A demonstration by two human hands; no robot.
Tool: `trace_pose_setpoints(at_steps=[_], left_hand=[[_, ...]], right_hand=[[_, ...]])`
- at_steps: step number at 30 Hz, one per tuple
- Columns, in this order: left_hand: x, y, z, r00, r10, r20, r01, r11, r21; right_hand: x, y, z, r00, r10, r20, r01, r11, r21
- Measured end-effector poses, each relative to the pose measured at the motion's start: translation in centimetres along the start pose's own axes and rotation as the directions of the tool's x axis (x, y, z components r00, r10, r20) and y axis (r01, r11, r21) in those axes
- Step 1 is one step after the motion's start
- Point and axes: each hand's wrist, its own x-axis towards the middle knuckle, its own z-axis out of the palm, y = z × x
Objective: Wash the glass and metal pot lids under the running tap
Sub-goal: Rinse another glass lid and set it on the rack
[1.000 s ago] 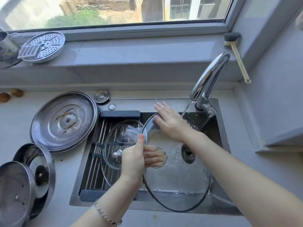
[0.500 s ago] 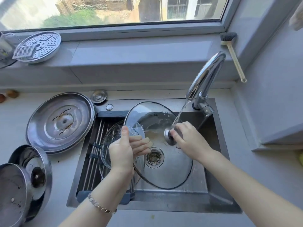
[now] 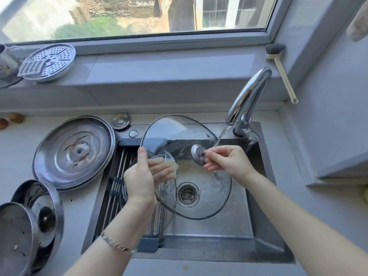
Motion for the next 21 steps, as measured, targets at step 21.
trace_pose_setpoints(at_steps=[21], left_hand=[[1.9, -10.4, 1.6, 0.749, -0.656, 0.087, 0.658, 0.753, 0.016]], right_hand=[[-2.6, 0.3, -7.9, 0.779, -0.029, -0.626, -0.088, 0.984, -0.155]])
